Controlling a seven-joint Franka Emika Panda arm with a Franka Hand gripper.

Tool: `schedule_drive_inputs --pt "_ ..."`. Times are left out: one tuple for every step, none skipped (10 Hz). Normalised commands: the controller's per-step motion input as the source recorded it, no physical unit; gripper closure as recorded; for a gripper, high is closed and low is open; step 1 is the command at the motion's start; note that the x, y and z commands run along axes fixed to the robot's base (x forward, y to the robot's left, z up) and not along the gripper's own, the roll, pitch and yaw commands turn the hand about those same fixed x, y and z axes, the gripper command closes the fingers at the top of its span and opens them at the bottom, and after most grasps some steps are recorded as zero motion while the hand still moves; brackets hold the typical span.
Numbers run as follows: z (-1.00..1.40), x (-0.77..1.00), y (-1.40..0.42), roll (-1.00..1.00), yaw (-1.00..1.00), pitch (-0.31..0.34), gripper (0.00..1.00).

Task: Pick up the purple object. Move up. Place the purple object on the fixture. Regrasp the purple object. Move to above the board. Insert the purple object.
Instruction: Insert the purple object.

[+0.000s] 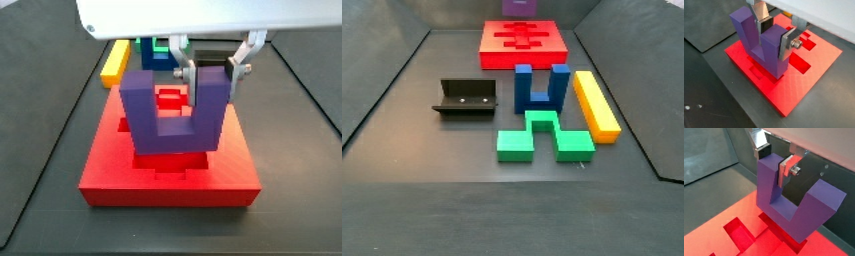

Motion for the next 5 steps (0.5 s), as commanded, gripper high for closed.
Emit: schedule_drive_inputs --pt "-0.27 0.0 0.0 -0.1 -0.11 0.0 1.0" --pt "-0.23 0.0 0.0 -0.18 -0.07 -0.021 1.0" --pt "-0.13 0.11 0.0 -0.14 -0.05 0.0 1.0" --pt "-0.1 0.11 0.0 -0.09 -0.06 0.0 1.0" --pt "-0.09 0.07 0.0 -0.06 -0.06 0.0 1.0"
